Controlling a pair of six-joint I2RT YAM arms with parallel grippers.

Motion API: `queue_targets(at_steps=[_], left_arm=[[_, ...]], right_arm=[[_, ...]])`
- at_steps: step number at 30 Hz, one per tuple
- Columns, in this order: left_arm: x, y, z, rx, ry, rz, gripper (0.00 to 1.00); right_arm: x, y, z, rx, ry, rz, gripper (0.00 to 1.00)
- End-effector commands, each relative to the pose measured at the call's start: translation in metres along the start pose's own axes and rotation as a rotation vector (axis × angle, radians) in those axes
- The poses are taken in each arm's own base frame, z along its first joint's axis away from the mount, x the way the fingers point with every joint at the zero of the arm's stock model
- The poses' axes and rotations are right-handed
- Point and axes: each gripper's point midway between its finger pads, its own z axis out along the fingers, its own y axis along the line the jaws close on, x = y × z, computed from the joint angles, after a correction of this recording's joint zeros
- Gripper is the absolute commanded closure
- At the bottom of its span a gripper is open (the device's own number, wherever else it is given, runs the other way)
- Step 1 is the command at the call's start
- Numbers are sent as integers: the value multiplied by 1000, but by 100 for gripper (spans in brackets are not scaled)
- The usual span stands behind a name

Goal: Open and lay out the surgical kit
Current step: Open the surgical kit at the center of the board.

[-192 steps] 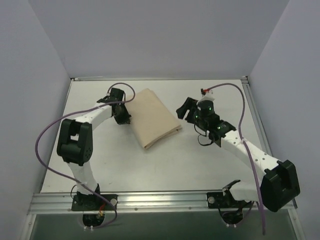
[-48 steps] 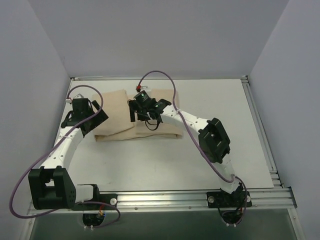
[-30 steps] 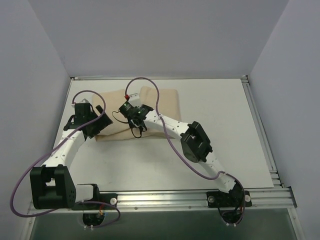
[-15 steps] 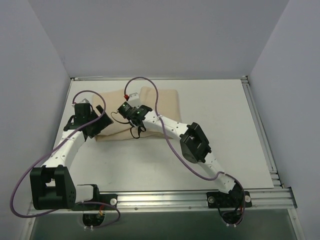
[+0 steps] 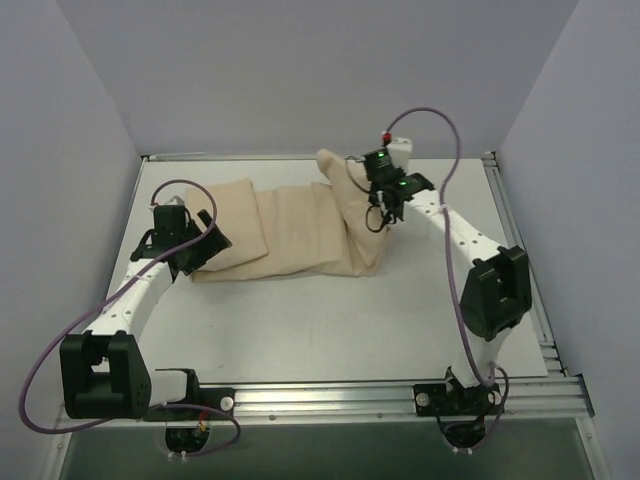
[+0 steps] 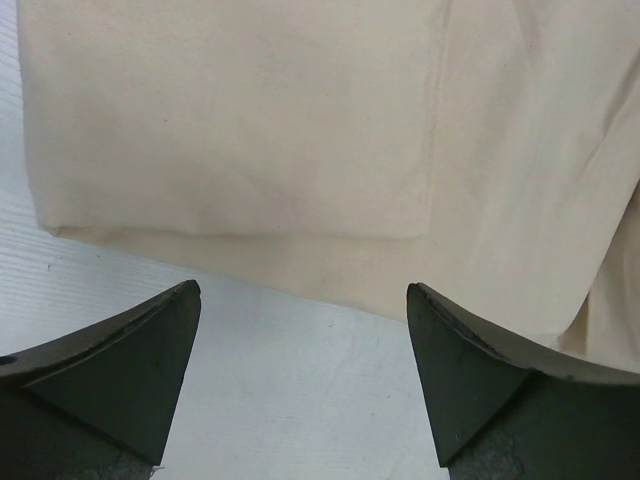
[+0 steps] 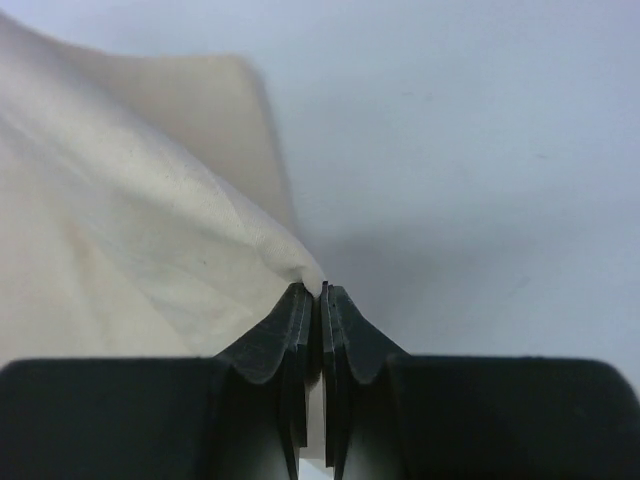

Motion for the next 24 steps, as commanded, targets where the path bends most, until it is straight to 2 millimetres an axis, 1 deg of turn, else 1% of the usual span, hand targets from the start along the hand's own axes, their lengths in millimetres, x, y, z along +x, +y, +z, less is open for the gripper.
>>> queue_targets(at_steps=[1,2,3,4,5,6,7,8,9,10,11,12,13,14,15,16,17,18,19,21,22,24], left_arm=[[-19,-28,-8,64,-56,40,7],[-19,-29,-7,60,-57,44,8],[-18,-29,-6,56,-52,52,8],[-18,-30,-6,56,-49,58,8],[-16,-33,-4,56,-44,65,8],[-15,-33,-3,55,-41,67,8],[-15,-35,-3,57,-39,71,8],[-13,-37,-1,59,-30,78,8],[-12,-38,1,60,-26,82,8],[-9,-39,2,60,-16,83,8],[-8,-41,3,61,-12,86,8],[-5,-44,4,64,-3,93,8],[-4,-44,4,62,-1,95,8],[-3,-45,5,62,2,98,8],[-1,-47,4,67,4,103,8],[-1,-48,4,67,2,106,8],[-1,-48,4,66,3,108,8],[0,-50,3,68,3,110,8],[0,-50,3,69,4,111,8],[0,-52,3,71,3,115,8],[0,-54,3,73,3,116,8],[2,-54,5,71,11,123,8]], right_arm=[[-19,-90,5,86,-16,105,96],[-1,-113,13,125,23,105,93],[2,-131,14,149,28,117,86],[0,-158,17,188,27,149,81],[6,-169,15,191,38,152,72],[6,-174,14,190,42,148,50],[5,-177,14,181,40,149,40],[5,-175,15,173,45,140,34],[5,-166,15,130,54,134,26],[5,-161,17,106,58,128,25],[9,-149,19,76,67,111,24],[11,-143,20,66,70,97,24],[16,-138,23,69,83,76,24],[21,-125,23,50,88,45,24],[25,-119,25,40,94,26,24],[36,-109,31,20,123,0,24],[43,-104,34,17,142,-14,25],[52,-97,36,16,166,-30,28],[63,-93,44,20,196,-45,30],[73,-85,50,20,212,-59,35],[81,-85,56,38,225,-67,36],[88,-84,63,48,233,-66,36]])
